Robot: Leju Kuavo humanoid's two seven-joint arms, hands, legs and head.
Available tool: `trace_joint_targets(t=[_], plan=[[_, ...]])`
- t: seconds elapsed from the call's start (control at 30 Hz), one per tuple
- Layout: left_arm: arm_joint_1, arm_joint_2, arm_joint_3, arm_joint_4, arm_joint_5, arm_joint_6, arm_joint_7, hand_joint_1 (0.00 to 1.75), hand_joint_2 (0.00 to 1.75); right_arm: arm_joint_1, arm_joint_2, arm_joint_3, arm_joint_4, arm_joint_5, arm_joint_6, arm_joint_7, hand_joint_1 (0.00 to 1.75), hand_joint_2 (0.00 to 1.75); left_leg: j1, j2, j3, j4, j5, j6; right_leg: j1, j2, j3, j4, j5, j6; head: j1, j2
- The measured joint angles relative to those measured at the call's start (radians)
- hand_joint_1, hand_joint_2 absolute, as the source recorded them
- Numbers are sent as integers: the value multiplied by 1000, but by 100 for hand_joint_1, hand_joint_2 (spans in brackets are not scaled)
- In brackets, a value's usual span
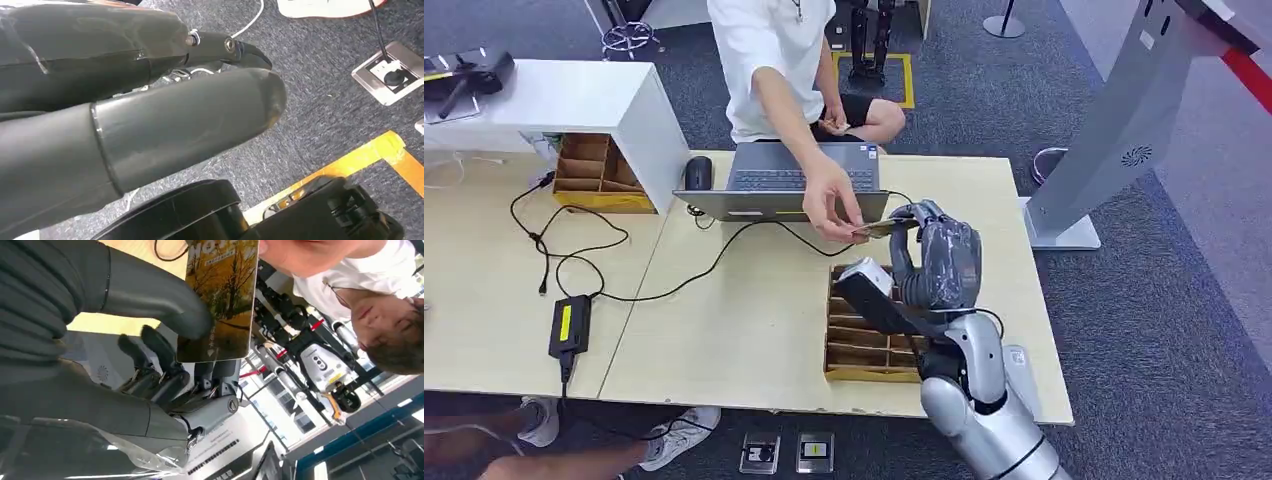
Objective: Pass the card to the sensor for recognition and then transmit it.
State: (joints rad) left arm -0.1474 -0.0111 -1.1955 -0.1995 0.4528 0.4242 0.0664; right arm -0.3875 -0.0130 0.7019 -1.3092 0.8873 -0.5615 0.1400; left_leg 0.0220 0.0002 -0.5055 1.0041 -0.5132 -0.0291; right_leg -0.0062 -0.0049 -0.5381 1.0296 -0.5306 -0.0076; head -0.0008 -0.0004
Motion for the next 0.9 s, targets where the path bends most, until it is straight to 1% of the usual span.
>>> trace_joint_targets(t=[0.27, 0.4, 0.63, 0.83, 0.9], plan=[[-6, 0, 0, 0, -3, -5, 0, 0, 0, 7, -7, 0, -15, 4, 0, 0, 175, 175, 0, 0, -1, 1, 1, 1, 0, 0, 0, 0, 1, 0, 0, 0], [-8, 0, 0, 0, -2, -6, 0, 0, 0, 12, -7, -1, -20, -1, 1, -18, 175, 175, 0, 0, -1, 1, 1, 1, 0, 0, 0, 0, 1, 0, 0, 0], [-7, 0, 0, 0, -1, -5, 0, 0, 0, 23, -8, -3, -30, -19, -1, -23, 175, 175, 0, 0, -1, 1, 1, 1, 0, 0, 0, 0, 1, 0, 0, 0], [-5, 0, 0, 0, 2, -5, 0, 0, 0, 71, -24, -28, -72, -47, -2, -18, 175, 175, 0, 0, -1, 2, 1, 1, 0, 0, 0, 0, 1, 0, 0, 0], [-4, 0, 0, 0, 6, -5, 0, 0, 0, 99, -32, -40, -91, -42, 1, -1, 175, 175, 0, 0, -1, 2, 1, 1, 0, 0, 0, 0, 1, 0, 0, 0]])
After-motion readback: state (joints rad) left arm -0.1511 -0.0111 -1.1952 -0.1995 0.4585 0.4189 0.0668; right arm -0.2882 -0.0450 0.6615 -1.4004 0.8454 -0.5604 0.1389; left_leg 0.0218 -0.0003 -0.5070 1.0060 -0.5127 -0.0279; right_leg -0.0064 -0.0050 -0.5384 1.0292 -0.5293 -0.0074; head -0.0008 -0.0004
